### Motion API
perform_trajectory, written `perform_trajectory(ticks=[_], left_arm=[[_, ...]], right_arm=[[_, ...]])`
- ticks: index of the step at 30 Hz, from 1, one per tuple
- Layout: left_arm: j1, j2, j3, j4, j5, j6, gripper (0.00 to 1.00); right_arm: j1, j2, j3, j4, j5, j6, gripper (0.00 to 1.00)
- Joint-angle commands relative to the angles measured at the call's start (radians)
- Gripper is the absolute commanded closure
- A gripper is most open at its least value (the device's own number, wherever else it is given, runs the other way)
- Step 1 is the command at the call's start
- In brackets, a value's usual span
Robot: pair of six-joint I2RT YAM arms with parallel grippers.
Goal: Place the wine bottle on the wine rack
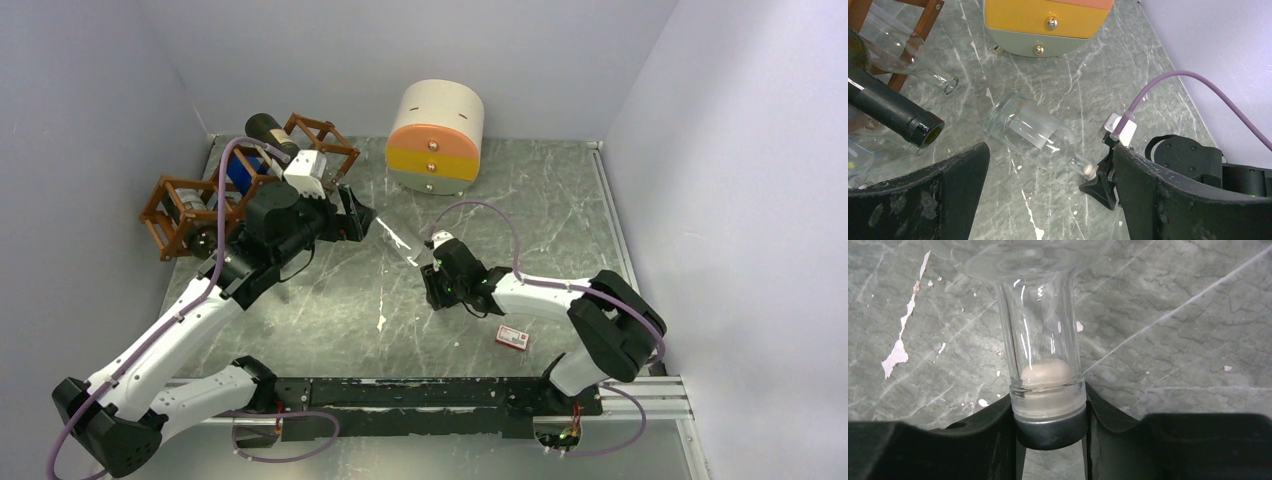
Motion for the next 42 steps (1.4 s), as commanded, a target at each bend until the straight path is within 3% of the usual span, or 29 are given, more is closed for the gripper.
perform_trajectory(ticks=[1,6,19,30,33,36,37,42], left_arm=[[0.005,-0.014,0.014,-0.01,-0.02,0.016,0.03],[0.004,-0.018,0.017,-0.014,-0.026,0.022,0.03],[0.005,-0.024,0.009,-0.024,-0.041,0.032,0.03],[0.005,-0.025,0.019,-0.025,-0.017,0.05,0.03],[0.005,-0.027,0.02,-0.029,-0.023,0.054,0.03],[0.004,-0.033,0.019,-0.031,-0.035,0.056,0.03],[0.005,-0.035,0.02,-0.032,-0.037,0.057,0.03],[0.005,-0.042,0.025,-0.034,-0.043,0.06,0.03]], right_arm=[[-0.002,0.001,0.053,0.004,0.023,-0.017,0.51],[-0.001,0.04,0.115,-0.046,0.005,-0.037,0.46],[-0.001,0.233,0.272,-0.071,0.015,-0.046,0.48],[0.001,0.273,0.287,-0.073,0.034,-0.05,0.49],[0.002,0.288,0.287,-0.068,0.049,-0.052,0.61],[0.006,0.284,0.287,-0.066,0.061,-0.057,0.92],[0.007,0.277,0.286,-0.064,0.065,-0.059,0.97],[0.009,0.216,0.283,-0.056,0.046,-0.066,1.0]])
